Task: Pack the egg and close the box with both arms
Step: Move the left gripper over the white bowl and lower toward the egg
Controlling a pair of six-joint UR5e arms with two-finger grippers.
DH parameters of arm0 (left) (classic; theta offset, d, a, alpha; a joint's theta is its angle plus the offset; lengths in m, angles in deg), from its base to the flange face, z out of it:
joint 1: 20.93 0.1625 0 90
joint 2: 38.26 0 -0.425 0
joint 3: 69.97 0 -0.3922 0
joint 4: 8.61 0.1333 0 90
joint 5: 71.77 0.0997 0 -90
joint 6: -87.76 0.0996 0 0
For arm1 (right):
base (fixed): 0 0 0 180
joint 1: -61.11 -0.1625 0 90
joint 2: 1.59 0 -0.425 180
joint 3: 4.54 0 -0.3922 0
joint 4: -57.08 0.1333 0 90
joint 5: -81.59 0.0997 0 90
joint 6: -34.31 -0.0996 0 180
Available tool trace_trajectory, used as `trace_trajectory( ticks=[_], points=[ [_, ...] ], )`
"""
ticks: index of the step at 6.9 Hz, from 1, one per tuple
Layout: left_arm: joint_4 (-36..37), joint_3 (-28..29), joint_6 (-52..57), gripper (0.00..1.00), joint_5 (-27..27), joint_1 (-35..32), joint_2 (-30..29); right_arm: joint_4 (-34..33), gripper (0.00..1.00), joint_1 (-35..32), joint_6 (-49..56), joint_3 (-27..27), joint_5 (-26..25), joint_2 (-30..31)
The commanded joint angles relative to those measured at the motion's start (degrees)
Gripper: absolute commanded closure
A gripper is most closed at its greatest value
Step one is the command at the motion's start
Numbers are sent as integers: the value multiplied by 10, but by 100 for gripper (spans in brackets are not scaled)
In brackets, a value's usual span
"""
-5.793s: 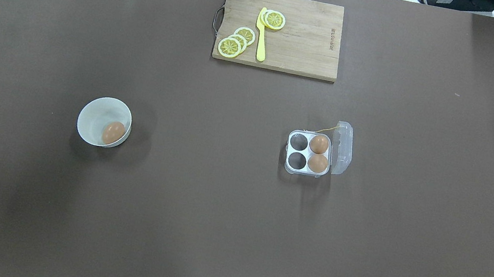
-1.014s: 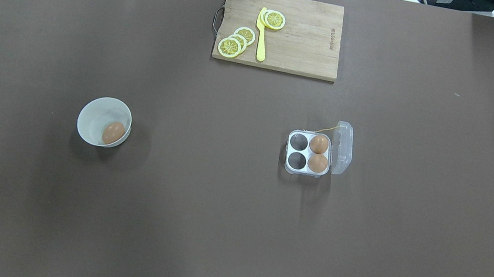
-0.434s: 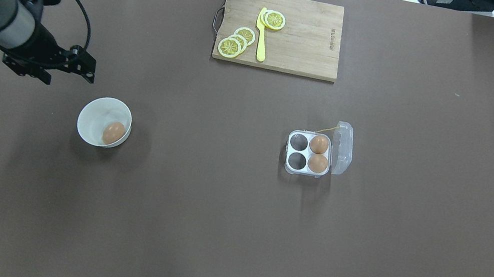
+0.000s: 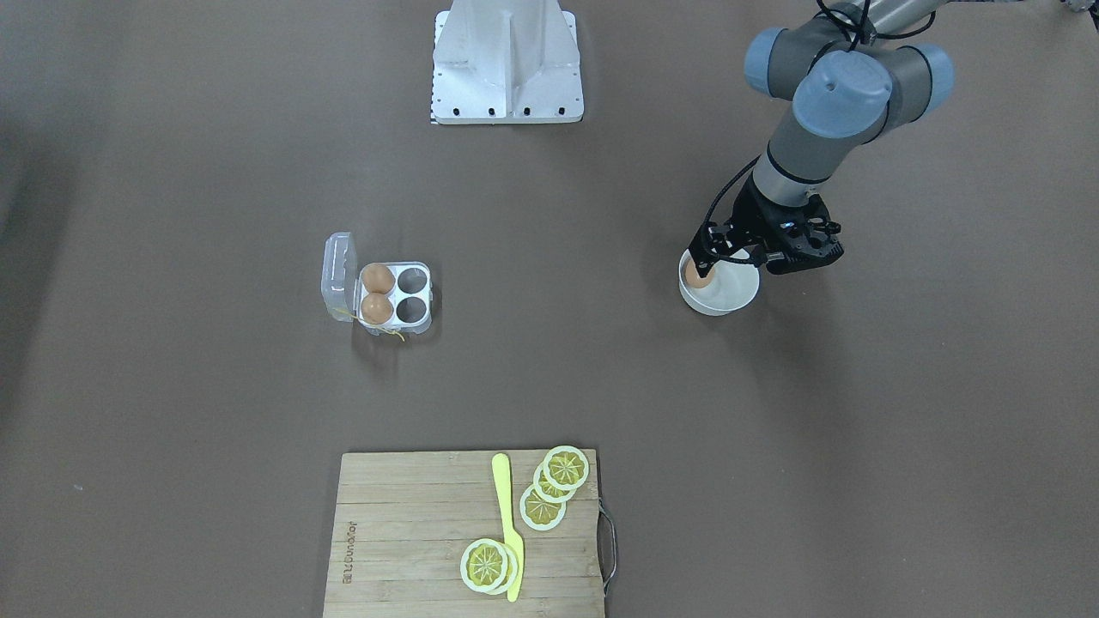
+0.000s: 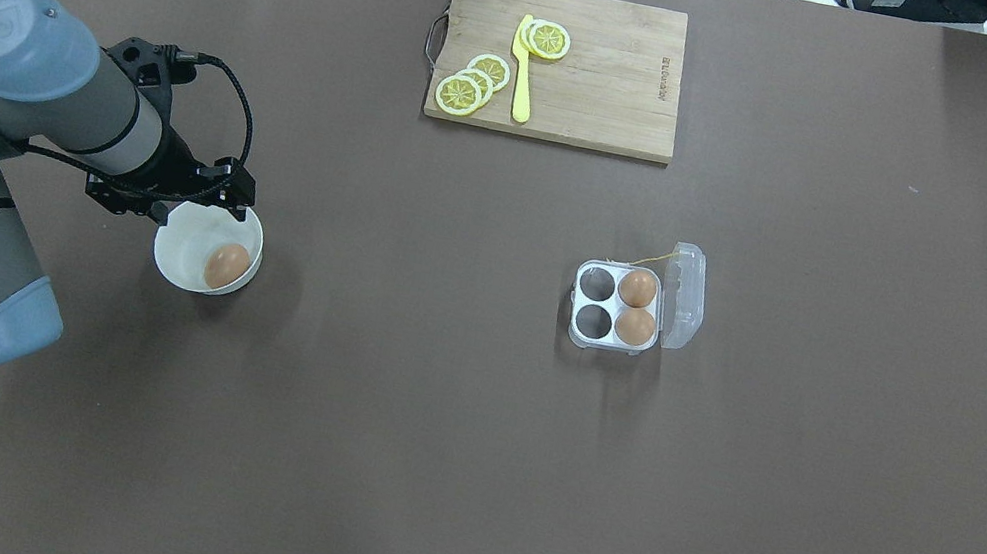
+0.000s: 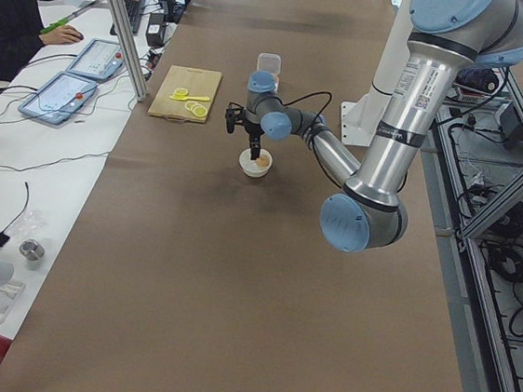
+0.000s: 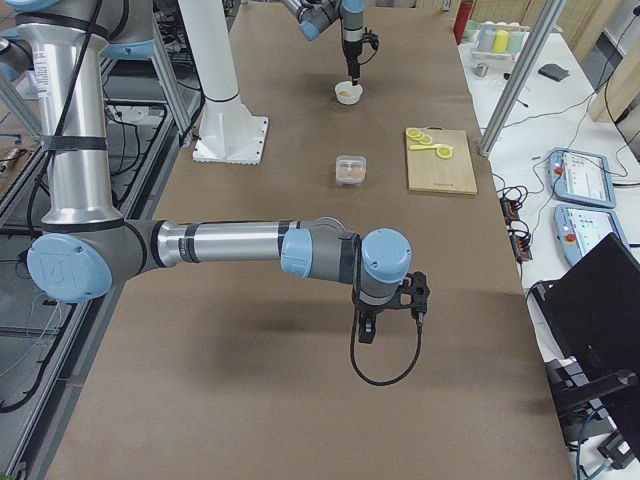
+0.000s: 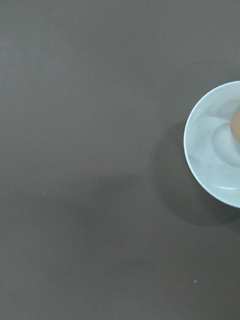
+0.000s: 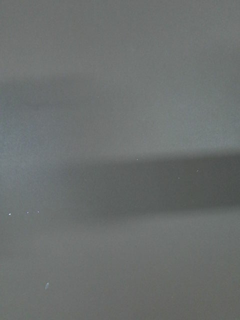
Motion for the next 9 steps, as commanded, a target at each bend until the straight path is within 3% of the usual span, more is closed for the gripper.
trace_trajectory(
  ticks=[1,6,9],
  points=[
    [1,6,-2,19,6,17,-1,0,0,0,0,0,0,0],
    [-4,25,0,25,6,22,-1,1,0,0,0,-2,1,-1],
    [-65,59,-2,25,6,22,0,1,0,0,1,-5,-2,-2]
  ],
)
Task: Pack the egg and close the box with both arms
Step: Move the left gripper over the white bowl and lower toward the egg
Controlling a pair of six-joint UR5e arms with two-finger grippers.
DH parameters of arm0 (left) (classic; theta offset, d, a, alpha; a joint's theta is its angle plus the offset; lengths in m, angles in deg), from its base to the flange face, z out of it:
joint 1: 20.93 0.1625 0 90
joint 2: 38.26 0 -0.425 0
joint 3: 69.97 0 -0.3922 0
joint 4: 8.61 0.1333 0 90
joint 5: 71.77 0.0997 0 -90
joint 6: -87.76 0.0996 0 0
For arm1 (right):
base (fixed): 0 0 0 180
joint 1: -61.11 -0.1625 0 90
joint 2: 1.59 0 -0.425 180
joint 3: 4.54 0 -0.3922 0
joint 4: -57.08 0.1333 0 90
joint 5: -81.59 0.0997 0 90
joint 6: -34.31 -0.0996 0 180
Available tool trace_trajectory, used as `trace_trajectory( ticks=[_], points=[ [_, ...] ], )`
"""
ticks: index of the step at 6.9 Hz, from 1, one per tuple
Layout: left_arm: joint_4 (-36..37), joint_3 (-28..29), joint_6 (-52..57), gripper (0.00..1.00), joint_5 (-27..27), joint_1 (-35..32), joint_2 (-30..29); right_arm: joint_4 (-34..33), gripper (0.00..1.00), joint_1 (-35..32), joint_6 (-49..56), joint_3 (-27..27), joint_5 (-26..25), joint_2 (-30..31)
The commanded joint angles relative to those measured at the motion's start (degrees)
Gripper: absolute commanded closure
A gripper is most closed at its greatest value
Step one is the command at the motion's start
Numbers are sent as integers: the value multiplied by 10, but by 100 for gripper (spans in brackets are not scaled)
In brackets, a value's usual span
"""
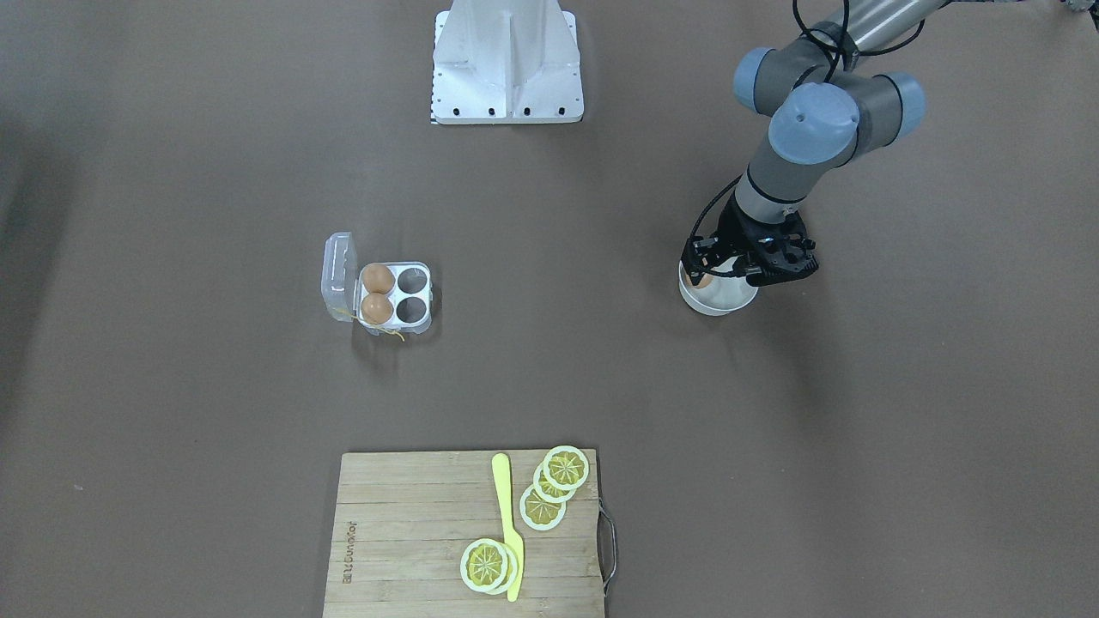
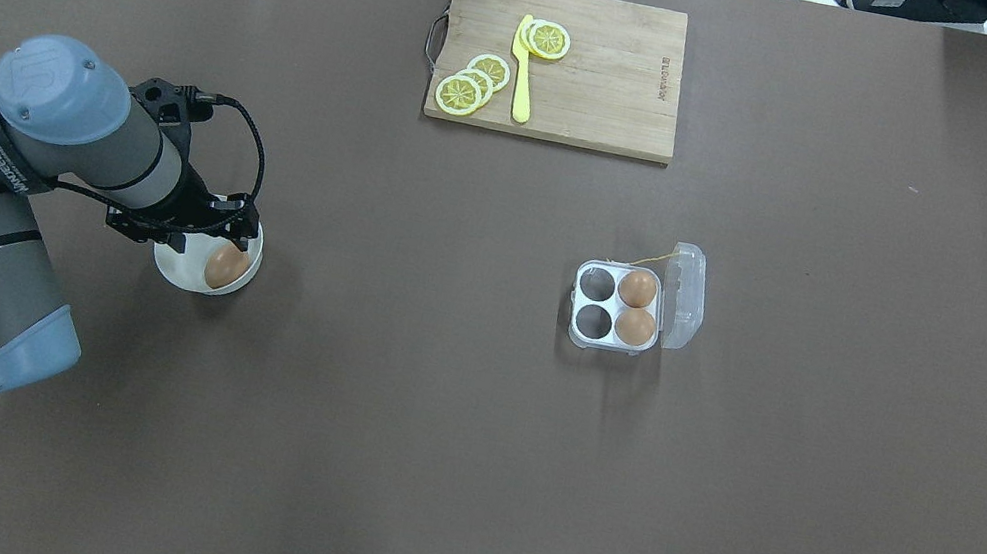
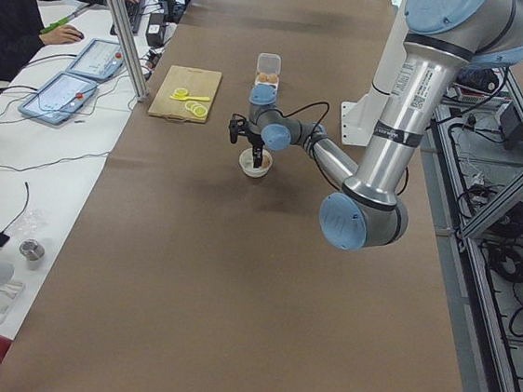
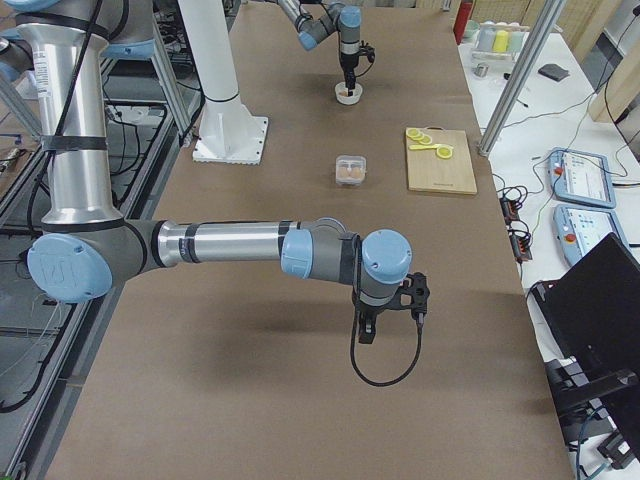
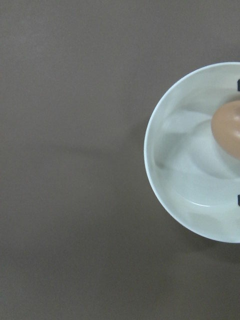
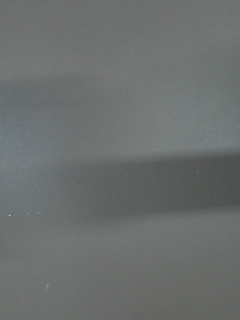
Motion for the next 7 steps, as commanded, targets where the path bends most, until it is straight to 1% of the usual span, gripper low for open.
trace_trajectory(
  ticks=[1,7],
  points=[
    [-11,5,-1,25,-1,0,-1,0,0,0,0,-2,-1,-1],
    [-10,-1,-4,25,15,24,0,1,0,0,0,-11,-2,-3]
  ],
)
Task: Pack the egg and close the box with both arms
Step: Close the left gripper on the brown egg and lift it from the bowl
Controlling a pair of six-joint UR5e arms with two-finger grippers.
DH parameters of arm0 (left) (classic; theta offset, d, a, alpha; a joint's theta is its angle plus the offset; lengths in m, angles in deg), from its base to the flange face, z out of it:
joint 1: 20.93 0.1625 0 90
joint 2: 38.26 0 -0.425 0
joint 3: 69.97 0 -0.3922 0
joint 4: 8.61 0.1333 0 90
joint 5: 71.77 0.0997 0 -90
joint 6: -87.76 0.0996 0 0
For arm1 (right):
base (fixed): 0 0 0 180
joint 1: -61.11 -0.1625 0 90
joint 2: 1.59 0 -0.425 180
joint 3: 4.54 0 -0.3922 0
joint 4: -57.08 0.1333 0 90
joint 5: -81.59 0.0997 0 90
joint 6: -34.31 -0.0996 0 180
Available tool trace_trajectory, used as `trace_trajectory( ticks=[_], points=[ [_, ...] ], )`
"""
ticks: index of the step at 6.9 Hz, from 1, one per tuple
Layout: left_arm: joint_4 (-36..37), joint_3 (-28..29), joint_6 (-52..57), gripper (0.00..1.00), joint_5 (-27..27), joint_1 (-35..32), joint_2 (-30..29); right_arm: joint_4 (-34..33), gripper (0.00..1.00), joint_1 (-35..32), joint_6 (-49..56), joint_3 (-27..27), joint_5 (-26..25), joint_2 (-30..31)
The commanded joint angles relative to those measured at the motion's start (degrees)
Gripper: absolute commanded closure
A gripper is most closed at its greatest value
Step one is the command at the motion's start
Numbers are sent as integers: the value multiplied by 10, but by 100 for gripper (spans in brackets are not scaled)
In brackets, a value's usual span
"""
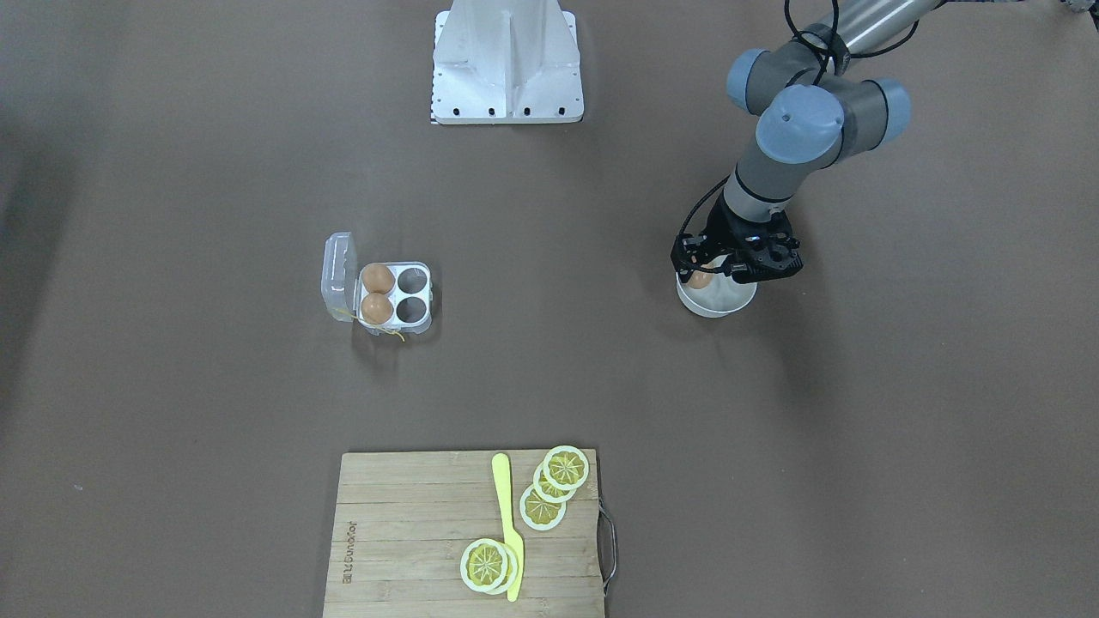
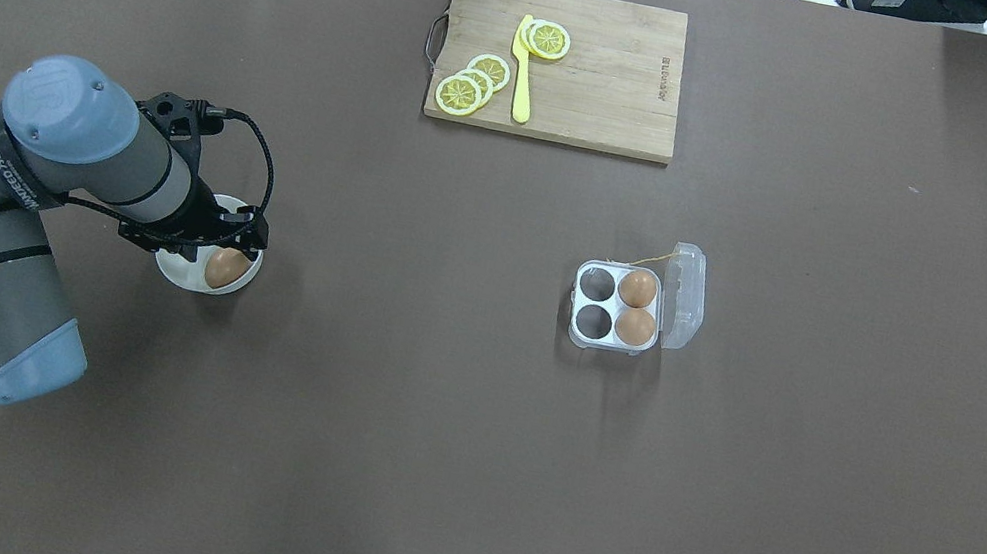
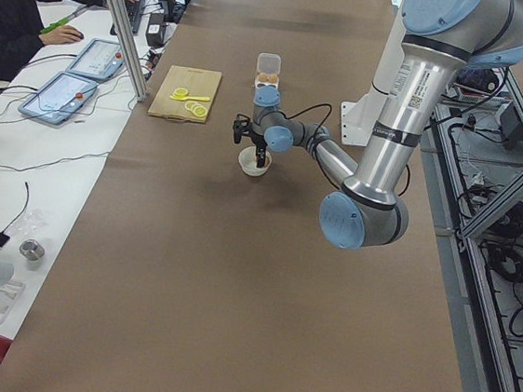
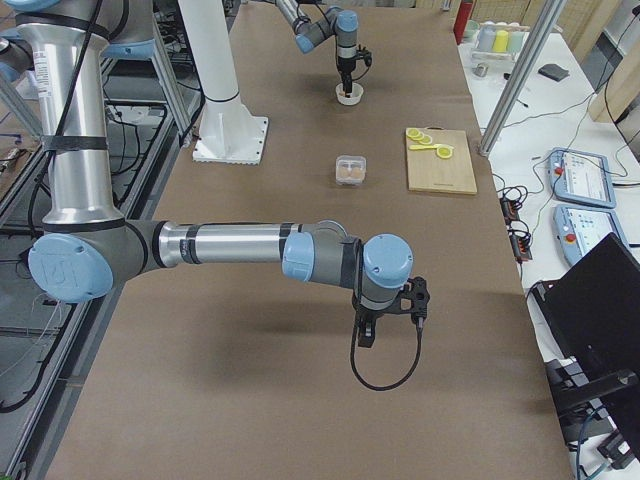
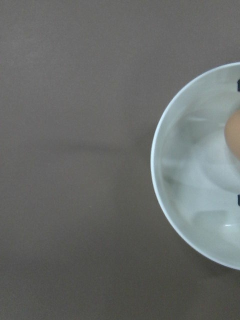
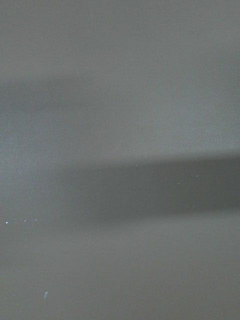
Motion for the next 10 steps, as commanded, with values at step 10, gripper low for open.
trace_trajectory(
  ticks=[10],
  points=[
    [0,4,1,27,2,11,1,1,0,0,0,-1,-1,-3]
  ],
)
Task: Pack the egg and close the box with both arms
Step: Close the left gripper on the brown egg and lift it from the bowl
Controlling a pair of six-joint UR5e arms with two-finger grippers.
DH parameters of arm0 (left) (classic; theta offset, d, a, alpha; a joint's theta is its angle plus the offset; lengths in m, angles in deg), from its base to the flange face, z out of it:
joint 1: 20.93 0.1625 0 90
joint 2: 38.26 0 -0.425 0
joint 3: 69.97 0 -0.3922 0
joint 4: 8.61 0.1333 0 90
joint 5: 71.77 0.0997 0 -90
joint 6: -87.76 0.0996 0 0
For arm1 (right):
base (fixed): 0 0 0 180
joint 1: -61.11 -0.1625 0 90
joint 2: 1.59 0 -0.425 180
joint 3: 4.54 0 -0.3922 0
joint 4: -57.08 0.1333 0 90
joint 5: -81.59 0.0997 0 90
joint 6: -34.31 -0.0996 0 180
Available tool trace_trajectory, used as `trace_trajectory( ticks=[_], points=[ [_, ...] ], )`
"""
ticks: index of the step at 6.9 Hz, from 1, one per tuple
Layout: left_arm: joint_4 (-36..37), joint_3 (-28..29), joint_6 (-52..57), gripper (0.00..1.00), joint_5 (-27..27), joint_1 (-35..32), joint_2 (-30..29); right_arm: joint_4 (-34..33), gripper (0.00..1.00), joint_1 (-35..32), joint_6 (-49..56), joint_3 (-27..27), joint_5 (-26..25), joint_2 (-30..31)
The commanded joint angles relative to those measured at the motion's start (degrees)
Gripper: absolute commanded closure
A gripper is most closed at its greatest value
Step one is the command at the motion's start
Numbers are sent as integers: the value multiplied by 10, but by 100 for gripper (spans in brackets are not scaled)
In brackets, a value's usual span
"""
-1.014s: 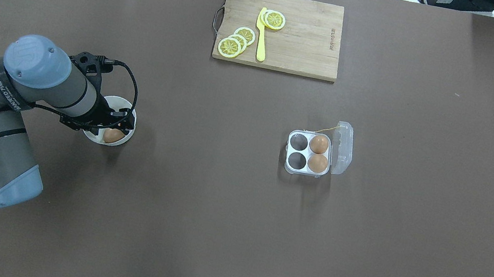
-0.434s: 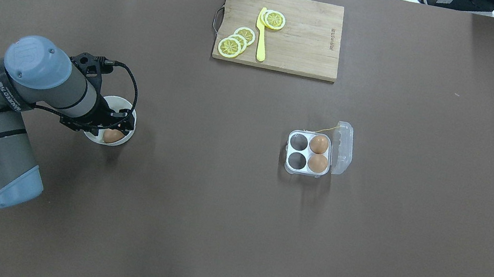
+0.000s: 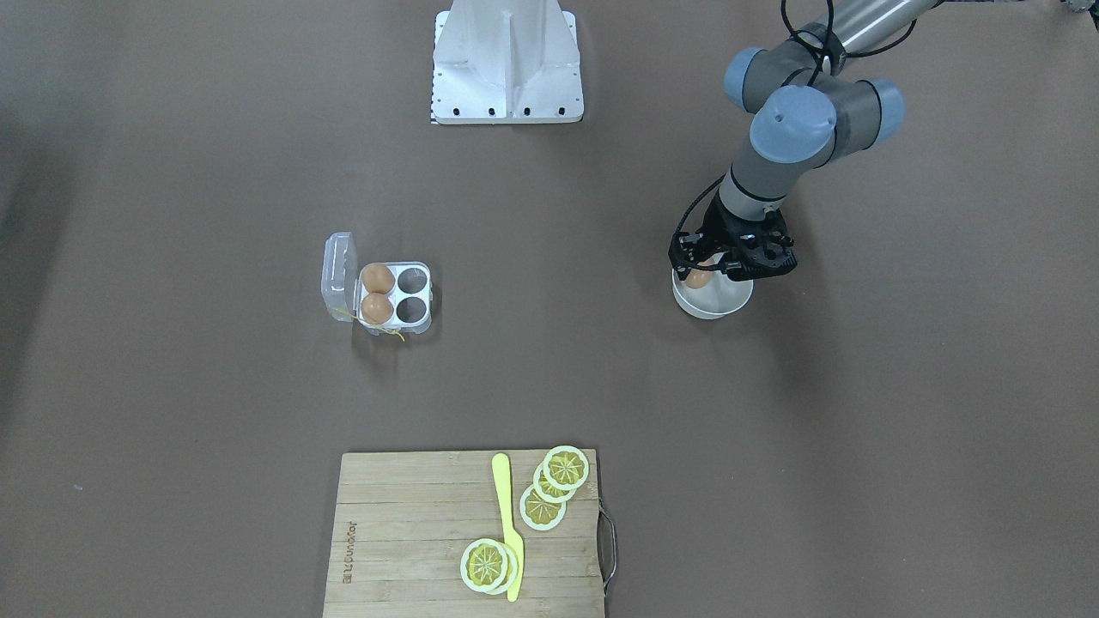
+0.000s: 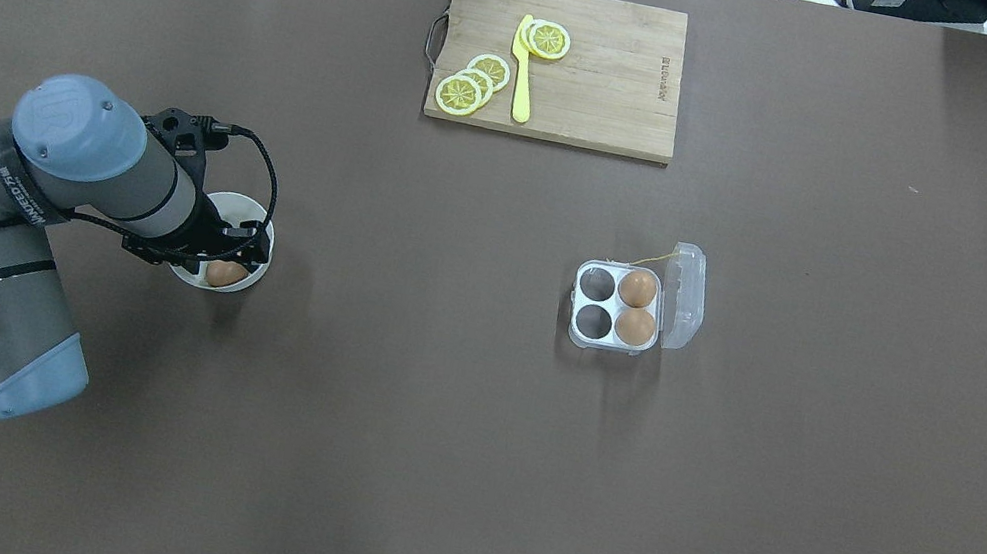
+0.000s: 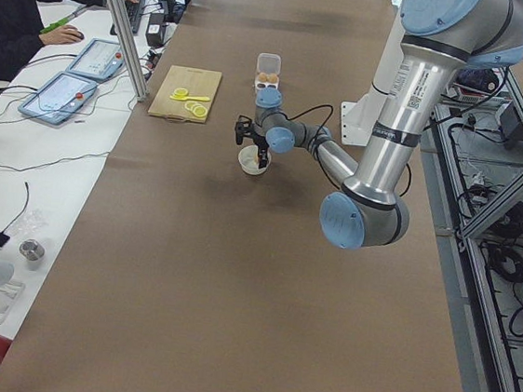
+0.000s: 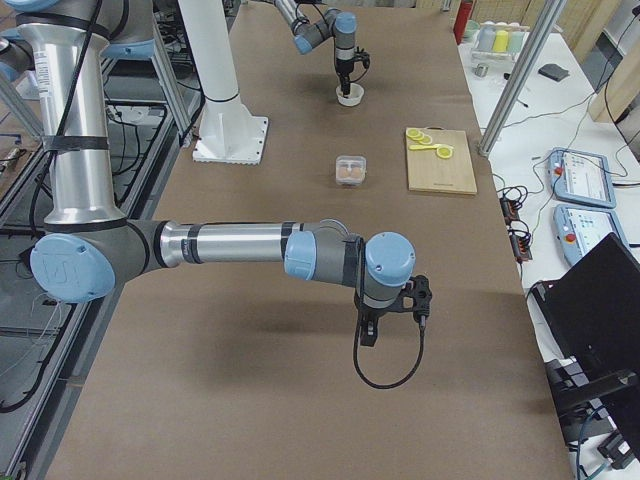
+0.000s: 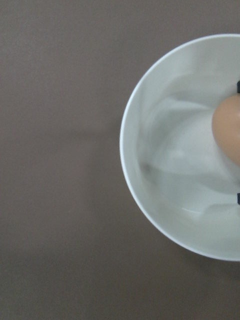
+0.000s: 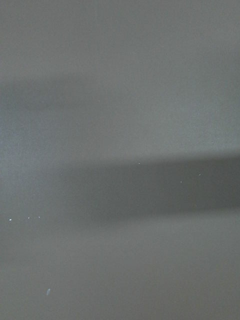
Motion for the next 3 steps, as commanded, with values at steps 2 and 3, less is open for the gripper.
trace_trajectory(
  ticks=[2,3],
  points=[
    [0,3,0,30,0,4,0,0,0,0,0,0,0,0],
    [0,1,0,37,0,4,1,0,0,0,0,1,-1,-1]
  ],
)
